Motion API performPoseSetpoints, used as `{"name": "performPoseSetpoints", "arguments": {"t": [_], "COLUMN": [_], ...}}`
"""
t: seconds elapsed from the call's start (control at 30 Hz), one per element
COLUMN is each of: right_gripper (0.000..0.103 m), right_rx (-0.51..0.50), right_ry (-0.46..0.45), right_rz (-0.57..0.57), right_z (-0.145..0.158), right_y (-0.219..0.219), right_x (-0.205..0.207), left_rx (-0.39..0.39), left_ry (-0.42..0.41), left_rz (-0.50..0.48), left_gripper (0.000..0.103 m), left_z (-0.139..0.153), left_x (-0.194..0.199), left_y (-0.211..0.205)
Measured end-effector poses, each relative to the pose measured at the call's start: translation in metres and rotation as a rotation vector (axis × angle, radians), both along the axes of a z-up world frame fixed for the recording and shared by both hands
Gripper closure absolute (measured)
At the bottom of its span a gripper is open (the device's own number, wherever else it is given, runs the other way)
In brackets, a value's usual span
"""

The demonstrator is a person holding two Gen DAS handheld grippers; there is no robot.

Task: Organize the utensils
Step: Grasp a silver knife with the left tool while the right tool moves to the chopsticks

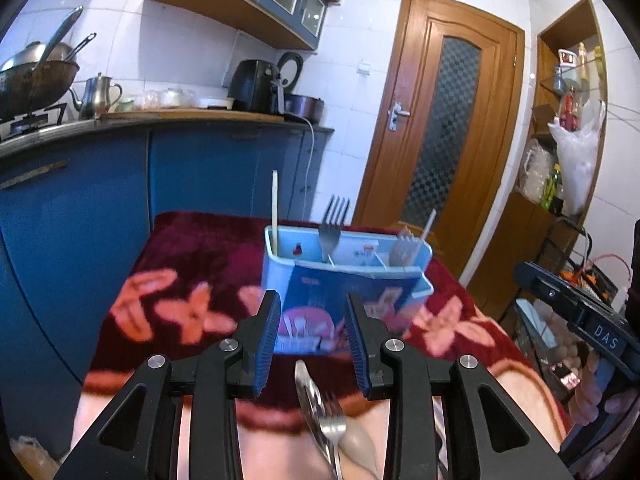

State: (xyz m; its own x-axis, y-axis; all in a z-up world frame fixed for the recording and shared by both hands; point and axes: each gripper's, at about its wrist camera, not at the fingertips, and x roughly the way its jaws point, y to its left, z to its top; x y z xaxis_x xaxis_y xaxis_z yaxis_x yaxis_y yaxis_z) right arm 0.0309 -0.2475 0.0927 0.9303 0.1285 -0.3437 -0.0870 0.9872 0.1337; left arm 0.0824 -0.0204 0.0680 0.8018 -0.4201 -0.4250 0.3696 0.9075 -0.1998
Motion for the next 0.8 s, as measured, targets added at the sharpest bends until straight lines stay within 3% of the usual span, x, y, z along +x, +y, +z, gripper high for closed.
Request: {"name": "performPoseSetpoints", "arguments": {"t": [0.67,0.8], "right_gripper": [0.068,0.068], "right_rx": [0.061,0.074], "right_ry": [0.167,0.189], "right_rz": [-0.053,-0.058], "right_z": [-0.060,-0.067], "right_y": [-0.007,-0.011], "right_x": [-0.036,-0.037], "left_rx": [0.075,0.096], "left_ry": [0.184,0.235], "left_rz": [-0.112,-0.145], "left_gripper": [0.070,0.076], "left_z": [-0.055,-0.068], "left_x": [-0.004,0.001], "left_y": [-0.023,-0.033]}}
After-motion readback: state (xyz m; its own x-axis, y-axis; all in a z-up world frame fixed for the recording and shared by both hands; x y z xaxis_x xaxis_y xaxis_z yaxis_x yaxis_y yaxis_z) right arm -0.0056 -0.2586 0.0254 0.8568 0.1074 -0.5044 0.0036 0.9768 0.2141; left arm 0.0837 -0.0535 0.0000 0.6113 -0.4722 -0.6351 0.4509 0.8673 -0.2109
